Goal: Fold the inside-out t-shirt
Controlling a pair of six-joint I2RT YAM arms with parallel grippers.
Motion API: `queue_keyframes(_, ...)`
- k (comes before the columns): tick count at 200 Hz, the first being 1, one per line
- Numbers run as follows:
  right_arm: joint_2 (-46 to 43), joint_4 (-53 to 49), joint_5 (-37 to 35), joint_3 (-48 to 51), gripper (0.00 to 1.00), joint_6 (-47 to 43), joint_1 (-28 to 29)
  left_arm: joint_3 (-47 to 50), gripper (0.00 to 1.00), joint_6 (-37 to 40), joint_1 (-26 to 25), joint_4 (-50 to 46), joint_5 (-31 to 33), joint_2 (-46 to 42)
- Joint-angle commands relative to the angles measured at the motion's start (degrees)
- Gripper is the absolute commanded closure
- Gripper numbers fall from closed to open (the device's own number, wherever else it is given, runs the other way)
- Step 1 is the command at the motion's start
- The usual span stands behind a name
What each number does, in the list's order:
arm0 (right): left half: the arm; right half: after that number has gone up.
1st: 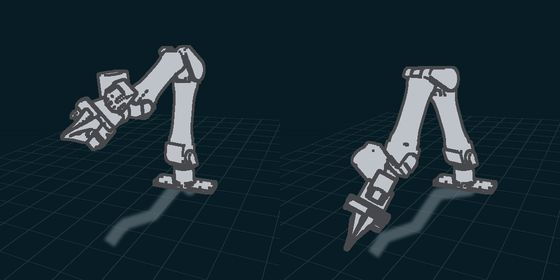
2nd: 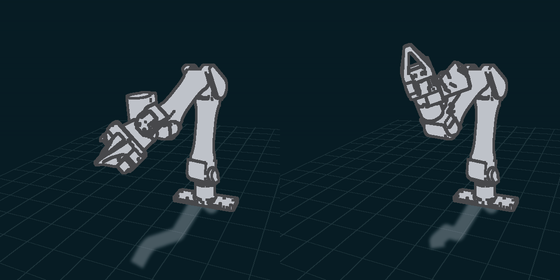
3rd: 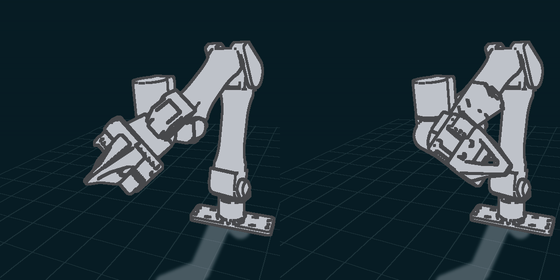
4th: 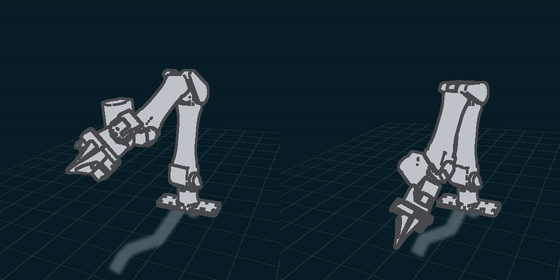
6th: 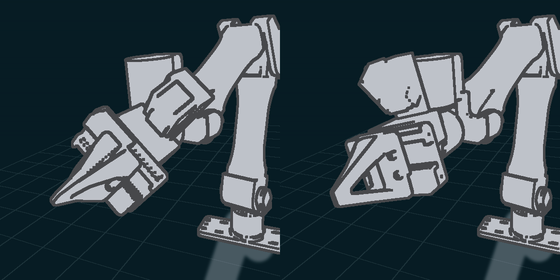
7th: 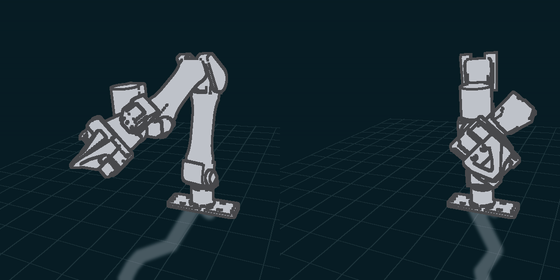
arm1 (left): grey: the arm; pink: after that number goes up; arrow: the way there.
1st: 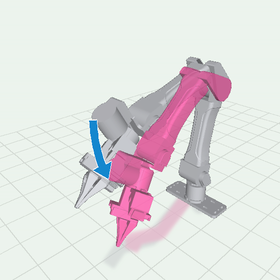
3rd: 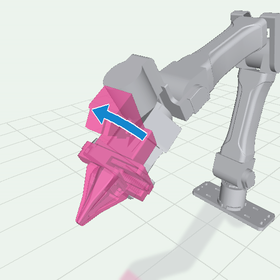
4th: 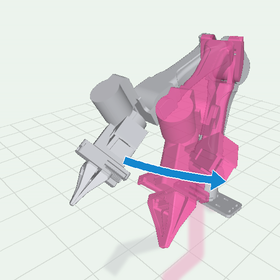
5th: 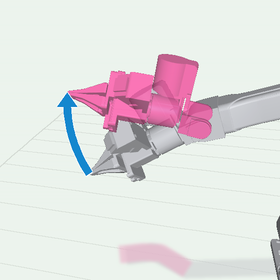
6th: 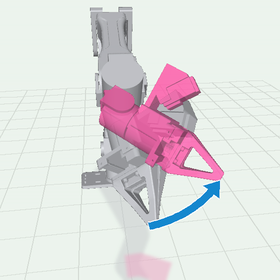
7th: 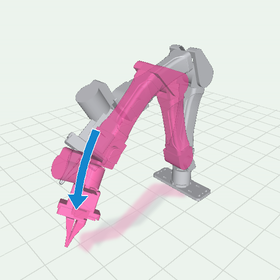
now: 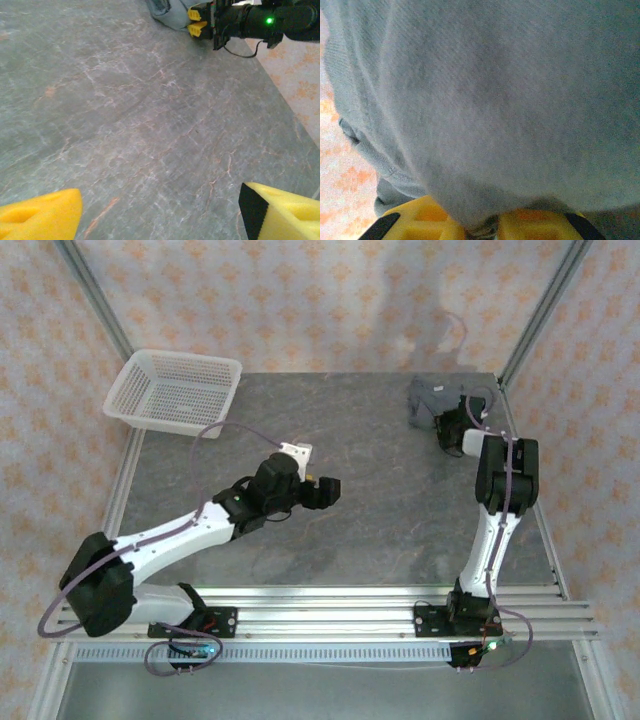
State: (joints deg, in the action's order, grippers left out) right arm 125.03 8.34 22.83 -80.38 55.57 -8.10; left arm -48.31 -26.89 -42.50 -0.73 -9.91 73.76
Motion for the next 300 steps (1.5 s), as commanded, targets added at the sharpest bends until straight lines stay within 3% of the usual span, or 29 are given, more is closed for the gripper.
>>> queue_keyframes(1, 5.3, -7.9, -4.5, -7.7, 0.80, -3.8, -2.4, 1.5, 0.14, 0.5, 0.2, -2.8, 4.4, -4.6)
queue_keyframes(13, 8.5, -11.5, -5.5, -13.3, 0.79, -5.9, -2.6, 2.8, 0.12, 0.9, 0.2, -3.4, 5.9, -6.9)
queue_keyframes(20, 10.2, -14.5, -6.3, -16.8, 0.79, -7.4, -2.6, 3.8, 0.00, 1.0, 0.1, -3.8, 7.0, -8.7)
queue_keyframes(50, 12.9, -19.9, -6.6, -24.6, 0.73, -10.3, -2.8, 8.4, 0.00, 0.6, 0.4, -5.4, 14.2, -17.4)
queue_keyframes(68, 10.1, -20.1, -4.5, -24.0, 0.61, -10.9, -2.8, 10.3, 0.00, 0.2, 0.8, -7.8, 20.8, -21.5)
queue_keyframes(87, 2.1, -16.7, -3.6, -17.3, 0.46, -12.8, -2.9, 12.1, 0.00, 4.1, 1.4, -8.6, 28.0, -24.2)
queue_keyframes(123, -18.1, -11.7, -2.8, 0.1, 0.38, -19.4, -2.4, 18.4, 0.00, 18.3, 3.4, -3.4, 38.4, -28.4)
queue_keyframes(145, -34.1, -7.5, -7.9, 15.9, 0.31, -26.0, -1.9, 22.2, 0.00, 23.9, 6.1, 0.1, 45.1, -30.8)
queue_keyframes(157, -42.3, -7.1, -12.7, 23.5, 0.20, -31.7, -0.9, 25.1, 0.00, 25.7, 8.6, 2.9, 47.6, -32.2)
queue_keyframes(177, -51.2, -6.2, -22.3, 33.1, 0.00, -36.6, 1.1, 27.7, 0.00, 26.0, 15.1, 3.6, 44.2, -33.1)
queue_keyframes(216, -56.8, 6.2, -30.7, 49.7, 0.00, -49.7, 7.2, 32.7, 0.00, 25.3, 23.7, 12.6, 40.7, -30.1)
queue_keyframes(240, -52.1, 12.4, -30.9, 52.3, 0.01, -50.8, 8.2, 34.0, 0.00, 25.1, 29.4, 21.8, 36.0, -22.2)
queue_keyframes(256, -46.1, 22.4, -28.4, 53.8, 0.01, -51.8, 8.8, 32.6, 0.00, 25.2, 33.0, 28.4, 31.6, -13.0)
queue_keyframes(269, -44.2, 18.9, -28.3, 50.4, 0.03, -56.1, 10.4, 28.8, 0.00, 25.9, 34.6, 30.2, 28.5, -6.2)
queue_keyframes(283, -42.9, 29.2, -28.4, 53.9, 0.03, -59.6, 11.5, 27.0, 0.00, 26.0, 35.9, 37.6, 25.0, 0.3)
queue_keyframes(292, -40.8, 37.1, -30.1, 58.2, 0.01, -58.3, 11.4, 24.5, 0.00, 27.7, 36.3, 37.5, 23.9, 3.8)
queue_keyframes(300, -35.8, 49.8, -31.2, 61.2, 0.01, -59.2, 11.7, 23.5, 0.00, 27.1, 37.7, 39.0, 22.2, 7.3)
